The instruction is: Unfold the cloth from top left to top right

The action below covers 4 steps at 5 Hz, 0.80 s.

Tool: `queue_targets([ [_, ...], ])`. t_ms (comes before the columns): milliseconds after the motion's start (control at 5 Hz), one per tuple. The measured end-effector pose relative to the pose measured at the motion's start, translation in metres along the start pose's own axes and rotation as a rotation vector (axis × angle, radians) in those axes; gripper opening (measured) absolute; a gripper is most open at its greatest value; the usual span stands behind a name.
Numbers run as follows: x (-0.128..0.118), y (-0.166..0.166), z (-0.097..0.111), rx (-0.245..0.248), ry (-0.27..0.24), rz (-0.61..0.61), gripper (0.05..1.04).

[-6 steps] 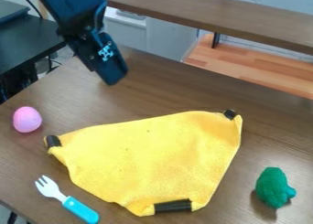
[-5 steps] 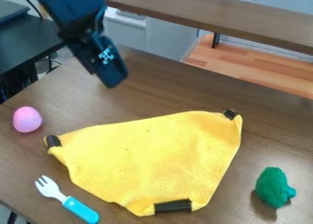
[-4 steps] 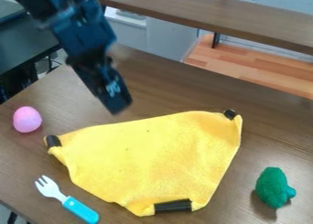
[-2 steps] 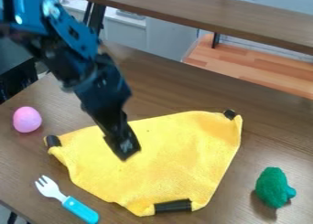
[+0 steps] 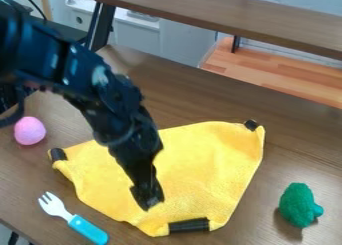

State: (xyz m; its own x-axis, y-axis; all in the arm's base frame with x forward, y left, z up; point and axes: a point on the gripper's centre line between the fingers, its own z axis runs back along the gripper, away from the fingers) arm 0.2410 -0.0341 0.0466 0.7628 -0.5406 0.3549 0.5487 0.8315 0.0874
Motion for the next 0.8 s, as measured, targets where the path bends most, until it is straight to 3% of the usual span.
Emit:
queue_targets([
  [200, -0.001, -0.012, -0.015, 0.008, 0.027, -0.049, 1.001],
  [800, 0.003, -0.039, -0.030, 0.005, 0.053, -0.108, 1.001],
])
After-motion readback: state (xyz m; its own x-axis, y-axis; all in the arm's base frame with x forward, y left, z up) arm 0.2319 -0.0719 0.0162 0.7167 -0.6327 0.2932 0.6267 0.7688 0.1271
